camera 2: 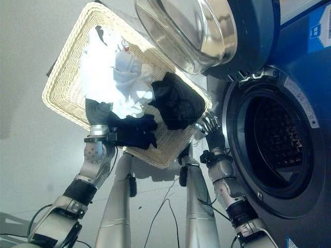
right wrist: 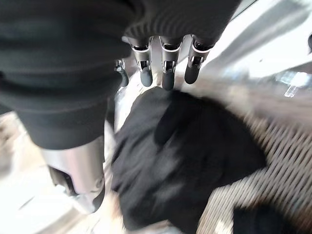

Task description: Put the clothes into the washing machine.

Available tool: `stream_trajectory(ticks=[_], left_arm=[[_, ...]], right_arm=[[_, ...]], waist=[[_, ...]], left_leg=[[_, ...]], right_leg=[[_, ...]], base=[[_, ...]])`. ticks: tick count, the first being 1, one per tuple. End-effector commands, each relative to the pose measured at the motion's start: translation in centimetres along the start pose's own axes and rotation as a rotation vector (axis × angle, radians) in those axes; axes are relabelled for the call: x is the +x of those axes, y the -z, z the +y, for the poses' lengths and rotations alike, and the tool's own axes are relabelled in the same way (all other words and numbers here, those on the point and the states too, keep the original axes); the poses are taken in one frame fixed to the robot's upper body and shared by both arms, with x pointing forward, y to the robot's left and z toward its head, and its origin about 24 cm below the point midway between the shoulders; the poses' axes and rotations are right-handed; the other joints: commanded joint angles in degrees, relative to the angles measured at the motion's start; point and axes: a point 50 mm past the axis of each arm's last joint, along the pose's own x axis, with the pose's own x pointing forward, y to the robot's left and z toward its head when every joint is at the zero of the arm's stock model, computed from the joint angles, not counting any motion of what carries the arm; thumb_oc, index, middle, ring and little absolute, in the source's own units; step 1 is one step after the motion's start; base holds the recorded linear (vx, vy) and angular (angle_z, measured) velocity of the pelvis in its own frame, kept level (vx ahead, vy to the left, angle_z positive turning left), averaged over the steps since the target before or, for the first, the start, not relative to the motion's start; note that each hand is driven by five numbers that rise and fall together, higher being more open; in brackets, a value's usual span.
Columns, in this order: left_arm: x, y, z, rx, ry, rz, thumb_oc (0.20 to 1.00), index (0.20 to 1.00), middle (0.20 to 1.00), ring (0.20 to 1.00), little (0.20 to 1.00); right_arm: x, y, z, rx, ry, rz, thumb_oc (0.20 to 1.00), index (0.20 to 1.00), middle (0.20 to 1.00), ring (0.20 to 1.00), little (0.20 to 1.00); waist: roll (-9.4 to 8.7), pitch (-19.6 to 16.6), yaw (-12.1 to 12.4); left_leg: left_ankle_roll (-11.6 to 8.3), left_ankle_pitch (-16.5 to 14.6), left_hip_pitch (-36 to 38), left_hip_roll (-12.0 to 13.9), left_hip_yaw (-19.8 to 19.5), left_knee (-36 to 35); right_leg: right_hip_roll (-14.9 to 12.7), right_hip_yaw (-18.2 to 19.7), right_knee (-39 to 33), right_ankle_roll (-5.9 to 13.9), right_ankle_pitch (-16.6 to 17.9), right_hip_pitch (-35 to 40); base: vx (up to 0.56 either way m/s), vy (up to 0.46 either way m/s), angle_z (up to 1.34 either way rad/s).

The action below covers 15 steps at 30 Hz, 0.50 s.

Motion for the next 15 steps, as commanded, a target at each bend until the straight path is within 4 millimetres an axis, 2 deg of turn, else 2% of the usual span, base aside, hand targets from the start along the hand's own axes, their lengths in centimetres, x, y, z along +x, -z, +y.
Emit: stream_trajectory(ticks=[1, 8, 12, 15], left_arm=[[1.6, -4.0, -2.0, -0.09, 0.084, -0.263, 0.2, 0.2, 0.2, 0.2, 0.2], [1.4, -5.9, -2.6, -0.106, 0.13, -0.349, 0.2, 0.2, 0.2, 0.2, 0.2], [1.5, -6.5, -2.6, -0.118, 0.125, -0.382, 0.2, 0.2, 0.2, 0.2, 0.2], [1.4, -7.1, -3.1, -0.123, 0.148, -0.394, 0.2, 0.2, 0.2, 0.2, 0.2]], right_arm=[[0.1, -3.2, 1.7, -0.024, -0.09, -0.174, 1.0, 1.0, 1.0, 1.0, 1.0], [0.0, -5.1, 2.6, -0.042, -0.128, -0.262, 1.0, 1.0, 1.0, 1.0, 1.0], [-0.1, -6.0, 2.1, -0.107, -0.008, -0.33, 1.0, 1.0, 1.0, 1.0, 1.0], [-0.3, -6.4, 2.4, -0.106, -0.04, -0.349, 1.0, 1.0, 1.0, 1.0, 1.0]], waist=[[1.79, -0.1, -0.3], [2.22, -0.1, 0.1], [2.46, -0.1, 0.2], [2.58, -0.1, 0.1]], left_leg=[[1.89, -8.0, 0.6, -4.1, 3.3, 7.6], [1.94, -7.6, 0.5, -4.1, 3.3, 7.7], [2.0, -7.5, 0.4, -4.1, 3.4, 7.7], [2.11, -7.5, 0.1, -4.0, 3.6, 7.8]], right_leg=[[2.6, -1.8, -22.3, 5.81, 18.2, 5.7], [2.3, -2.1, -22.0, 5.91, 18.1, 5.8], [2.3, -2.1, -21.8, 5.91, 18.1, 5.7], [2.3, -2.1, -21.8, 5.93, 18.1, 5.5]], base=[[0.0, 0.0, 0.0], [0.0, 0.0, 0.0], [0.0, 0.0, 0.0], [0.0, 0.0, 0.0]])
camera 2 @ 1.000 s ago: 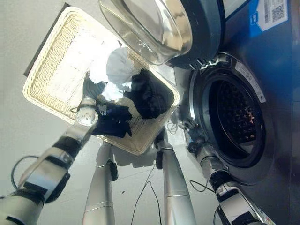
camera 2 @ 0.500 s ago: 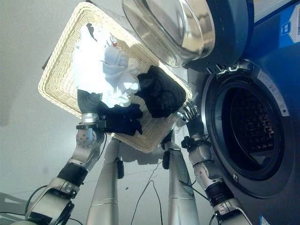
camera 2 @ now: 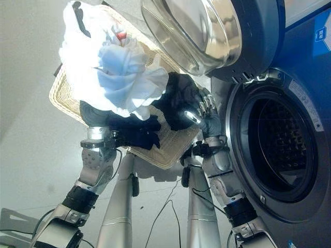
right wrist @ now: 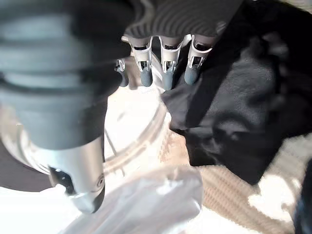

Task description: Put the clothes into the washing machine.

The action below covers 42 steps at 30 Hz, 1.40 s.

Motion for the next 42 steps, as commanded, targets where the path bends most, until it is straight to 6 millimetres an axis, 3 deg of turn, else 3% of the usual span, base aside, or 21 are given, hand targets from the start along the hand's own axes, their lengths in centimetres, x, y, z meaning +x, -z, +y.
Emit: stream_trajectory(ticks=[1, 5, 6, 9, 16, 24, 29, 32, 42], left_arm=[[1.8, -3.9, -1.9, -0.049, 0.08, -0.249, 0.2, 0.2, 0.2, 0.2, 0.2], [1.9, -4.1, -2.4, -0.02, 0.124, -0.245, 0.2, 0.2, 0.2, 0.2, 0.2], [2.1, -4.1, -2.4, -0.026, 0.155, -0.238, 0.2, 0.2, 0.2, 0.2, 0.2], [2.3, -4.3, -2.5, -0.047, 0.2, -0.246, 0.2, 0.2, 0.2, 0.2, 0.2], [2.5, -4.9, -3.2, -0.064, 0.257, -0.284, 0.2, 0.2, 0.2, 0.2, 0.2], [2.5, -5.5, -4.3, -0.032, 0.308, -0.292, 0.2, 0.2, 0.2, 0.2, 0.2], [2.7, -4.7, -4.9, 0.114, 0.315, -0.275, 0.2, 0.2, 0.2, 0.2, 0.2], [2.8, -3.9, -4.9, 0.316, 0.293, -0.281, 0.2, 0.2, 0.2, 0.2, 0.2], [3.1, -2.2, -3.6, 0.738, 0.291, -0.328, 0.2, 0.2, 0.2, 0.2, 0.2]], right_arm=[[-0.2, -3.7, 0.7, 0.029, -0.088, -0.187, 1.0, 1.0, 1.0, 1.0, 1.0], [-0.2, -3.8, 2.1, 0.157, -0.28, -0.126, 1.0, 1.0, 1.0, 1.0, 1.0], [-0.3, -3.5, 3.3, 0.237, -0.412, -0.063, 1.0, 1.0, 1.0, 1.0, 1.0], [-0.4, -3.7, 4.5, 0.259, -0.523, -0.046, 1.0, 1.0, 1.0, 1.0, 1.0], [0.2, -4.7, 5.5, 0.256, -0.523, -0.113, 1.0, 1.0, 1.0, 1.0, 1.0], [-0.4, -4.9, 7.1, 0.382, -0.676, -0.048, 1.0, 1.0, 1.0, 1.0, 1.0], [-0.8, -5.1, 8.9, 0.517, -0.812, -0.004, 1.0, 1.0, 1.0, 1.0, 1.0], [-1.0, -5.3, 9.7, 0.62, -0.881, 0.02, 1.0, 1.0, 1.0, 1.0, 1.0], [-1.3, -5.5, 10.3, 0.762, -0.949, 0.062, 1.0, 1.0, 1.0, 1.0, 1.0]], waist=[[2.46, -0.2, -1.3], [2.48, -0.2, -1.0], [2.34, -0.2, -0.9], [2.28, -0.2, -0.5], [2.76, -0.2, 0.1], [2.73, -0.2, 0.4], [2.74, -0.2, 0.7], [2.9, -0.2, 1.0], [2.87, -0.2, 1.3]], left_leg=[[2.43, -7.7, -0.3, -4.0, 3.1, 7.8], [2.38, -7.5, -0.4, -4.2, 3.0, 7.6], [2.27, -7.4, -0.4, -4.2, 3.0, 7.7], [2.11, -7.2, -0.3, -4.1, 3.0, 7.5], [2.15, -7.2, -0.1, -4.2, 2.6, 7.9], [2.36, -7.2, -0.5, -4.5, 2.5, 7.7], [2.26, -7.0, -0.7, -4.6, 2.4, 7.7], [2.2, -6.8, -0.6, -4.6, 2.3, 7.6], [1.87, -6.7, -0.8, -4.1, 2.6, 7.7]], right_leg=[[2.5, -2.2, -22.3, 5.91, 18.3, 5.4], [2.4, -2.5, -22.5, 5.96, 18.5, 5.4], [2.2, -2.8, -22.5, 6.02, 18.6, 5.4], [2.0, -3.2, -22.7, 5.99, 18.6, 5.5], [1.8, -3.5, -22.2, 5.84, 18.2, 5.7], [1.7, -4.0, -22.4, 5.8, 18.5, 5.4], [1.7, -4.5, -22.7, 5.78, 18.5, 5.4], [1.6, -4.8, -22.8, 5.79, 18.5, 5.6], [1.3, -5.5, -23.1, 5.91, 18.6, 5.6]], base=[[0.0, 0.0, 0.0], [0.0, -0.013, 0.0], [0.01, -0.051, -0.01], [0.0, -0.018, 0.0], [0.0, -0.005, 0.0], [0.0, -0.015, 0.0], [0.0, 0.0, 0.0], [0.0, 0.0, 0.0], [0.0, 0.0, 0.0]])
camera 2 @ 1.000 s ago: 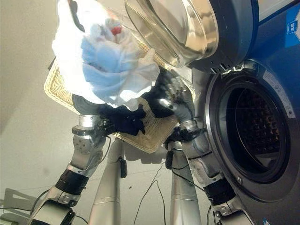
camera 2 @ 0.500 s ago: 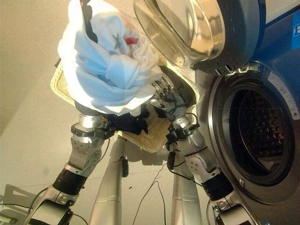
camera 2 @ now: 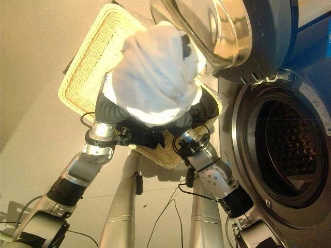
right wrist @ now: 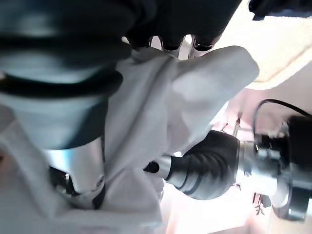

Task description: Put the clothes into the washing machine.

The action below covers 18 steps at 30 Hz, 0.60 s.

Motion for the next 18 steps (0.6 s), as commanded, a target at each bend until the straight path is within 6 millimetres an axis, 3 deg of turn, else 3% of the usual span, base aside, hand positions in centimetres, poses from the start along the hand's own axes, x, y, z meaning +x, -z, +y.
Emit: stream_trajectory(ticks=[1, 16, 18], left_arm=[[1.2, -0.5, 0.0, 0.112, -0.048, -0.089, 0.2, 0.2, 0.2, 0.2, 0.2], [1.0, 1.1, 0.6, 0.305, -0.064, -0.031, 0.2, 0.2, 0.2, 0.2, 0.2], [0.8, 1.4, 0.7, 0.321, -0.065, -0.001, 0.2, 0.2, 0.2, 0.2, 0.2]], right_arm=[[0.8, -1.1, 3.6, 0.037, -0.235, -0.075, 1.0, 1.0, 1.0, 1.0, 1.0], [0.3, -3.7, 3.0, -0.051, -0.17, -0.272, 1.0, 1.0, 1.0, 1.0, 1.0], [-0.2, -4.8, 2.8, -0.149, -0.105, -0.353, 1.0, 1.0, 1.0, 1.0, 1.0]], waist=[[1.67, -0.6, -1.7], [2.09, -0.6, -2.1], [2.14, -0.6, -2.2]], left_leg=[[1.68, -7.1, -0.8, -4.0, 2.7, 7.6], [1.48, -7.0, -1.3, -3.6, 3.2, 7.6], [1.47, -7.1, -1.5, -3.6, 3.3, 7.8]], right_leg=[[1.9, -4.6, -23.4, 6.17, 18.7, 5.6], [2.0, -4.5, -23.1, 6.45, 18.6, 4.9], [2.0, -4.4, -22.9, 6.53, 18.6, 4.7]], base=[[0.0, 0.0, 0.0], [0.0, 0.0, 0.0], [0.0, 0.0, 0.0]])
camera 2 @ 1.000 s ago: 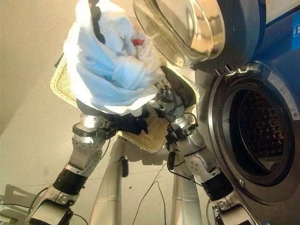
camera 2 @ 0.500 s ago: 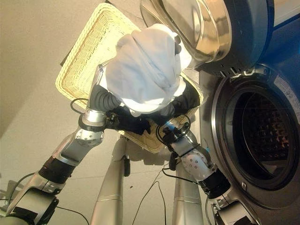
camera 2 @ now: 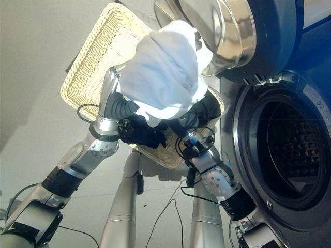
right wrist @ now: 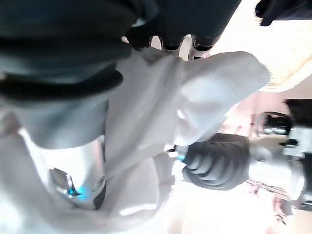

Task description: Put the clothes into the washing machine.

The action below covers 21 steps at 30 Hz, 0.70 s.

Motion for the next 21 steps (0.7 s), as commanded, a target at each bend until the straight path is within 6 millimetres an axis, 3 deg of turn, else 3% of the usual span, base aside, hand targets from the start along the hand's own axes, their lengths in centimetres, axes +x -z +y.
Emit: stream_trajectory(ticks=[1, 10, 21], left_arm=[[0.5, 0.3, 0.7, 0.052, -0.039, 0.006, 0.2, 0.2, 0.2, 0.2, 0.2], [0.3, 0.9, 0.8, 0.078, -0.034, 0.083, 0.2, 0.2, 0.2, 0.2, 0.2], [0.6, 0.1, 0.3, 0.041, 0.069, 0.028, 0.2, 0.2, 0.2, 0.2, 0.2]], right_arm=[[0.9, -3.9, 3.3, -0.138, -0.127, -0.252, 1.0, 1.0, 1.0, 1.0, 1.0], [0.4, -5.7, 3.4, -0.302, -0.03, -0.376, 1.0, 1.0, 1.0, 1.0, 1.0], [0.7, -5.6, 4.0, -0.308, -0.055, -0.349, 1.0, 1.0, 1.0, 1.0, 1.0]], waist=[[2.14, -0.6, -2.2], [2.33, -0.6, -2.4], [2.5, -0.6, -2.5]], left_leg=[[1.47, -7.1, -1.4, -3.6, 3.2, 8.1], [1.43, -7.0, -1.6, -3.4, 3.5, 8.0], [1.24, -6.8, -1.5, -3.1, 3.7, 7.8]], right_leg=[[2.1, -4.3, -22.3, 6.47, 18.6, 4.8], [2.3, -3.9, -22.2, 6.57, 18.6, 4.4], [2.3, -3.7, -22.2, 6.76, 18.6, 4.5]], base=[[0.0, 0.0, 0.0], [0.0, 0.0, 0.0], [0.0, 0.0, 0.0]])
